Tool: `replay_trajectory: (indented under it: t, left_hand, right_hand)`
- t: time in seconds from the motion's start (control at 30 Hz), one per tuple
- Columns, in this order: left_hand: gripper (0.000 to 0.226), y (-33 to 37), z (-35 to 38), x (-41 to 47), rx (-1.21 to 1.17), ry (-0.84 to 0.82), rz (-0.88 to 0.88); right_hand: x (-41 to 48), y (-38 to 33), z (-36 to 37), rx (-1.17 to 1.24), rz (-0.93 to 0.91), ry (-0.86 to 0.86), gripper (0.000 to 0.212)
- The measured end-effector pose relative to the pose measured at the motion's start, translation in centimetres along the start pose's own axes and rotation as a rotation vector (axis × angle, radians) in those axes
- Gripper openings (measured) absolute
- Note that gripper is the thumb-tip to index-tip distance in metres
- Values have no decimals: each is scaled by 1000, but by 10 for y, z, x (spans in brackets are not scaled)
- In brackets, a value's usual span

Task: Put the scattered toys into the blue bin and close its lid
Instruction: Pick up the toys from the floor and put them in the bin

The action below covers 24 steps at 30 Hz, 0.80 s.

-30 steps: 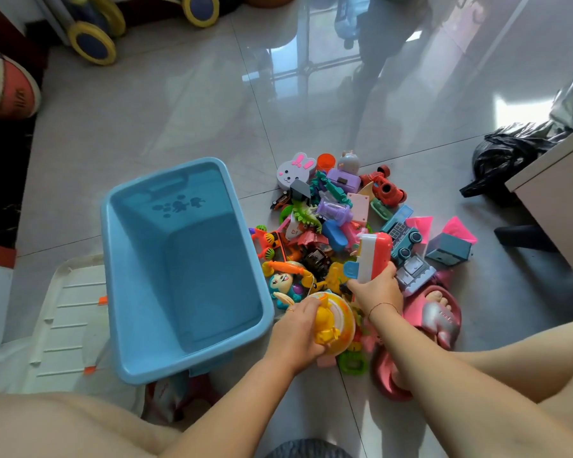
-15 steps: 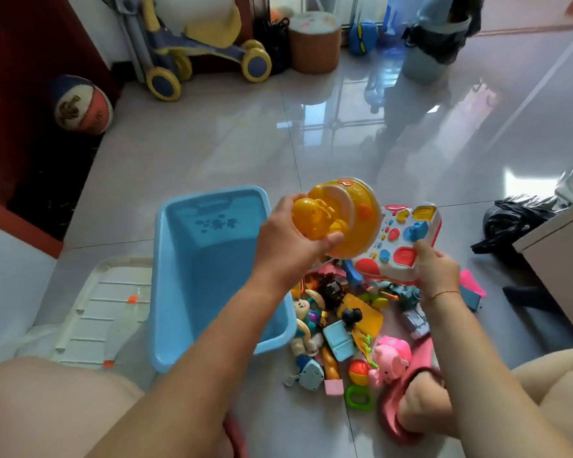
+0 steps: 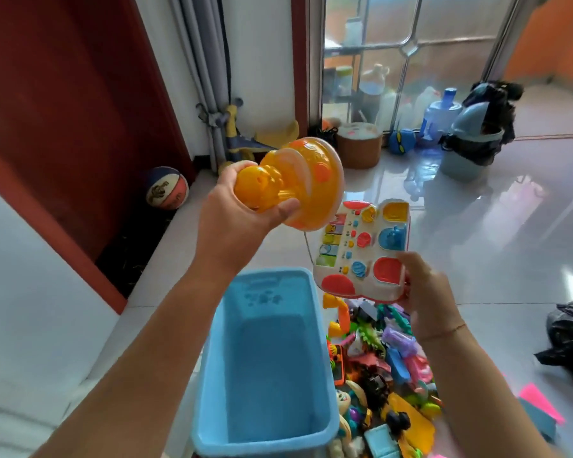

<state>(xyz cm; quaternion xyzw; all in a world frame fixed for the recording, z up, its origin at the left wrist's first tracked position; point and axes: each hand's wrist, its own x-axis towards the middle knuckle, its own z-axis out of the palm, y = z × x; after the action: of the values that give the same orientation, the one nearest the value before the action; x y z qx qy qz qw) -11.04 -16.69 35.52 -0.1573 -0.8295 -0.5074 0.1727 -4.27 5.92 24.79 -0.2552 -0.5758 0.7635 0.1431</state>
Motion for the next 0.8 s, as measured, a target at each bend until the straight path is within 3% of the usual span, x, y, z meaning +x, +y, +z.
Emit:
replay_trajectory:
  t: [0.13,0.27,0.4,0.47,0.63,0.8]
  left_hand:
    - [74,-16,-13,1,22,56,-51]
    - [71,-45,-11,-8,31,85,-165]
    - [73,-96,9,-22,59,135,-335]
    - [74,-126,26,-31,99,143,-438]
    - [74,-198,66,-45,211,83,-686]
    - [73,-258,92,-48,282,-38,-800]
  right_hand:
    - [-1,11,28,35,44,-64,36]
    - [-5,34,50,45,98,-119,56]
    - [-2,71,65,-5,189,-106,33]
    - [1,94,70,-56,225,-84,35]
    - [3,156,77,-169,316,-44,41]
    - [-8,220,79,-221,470,-71,38]
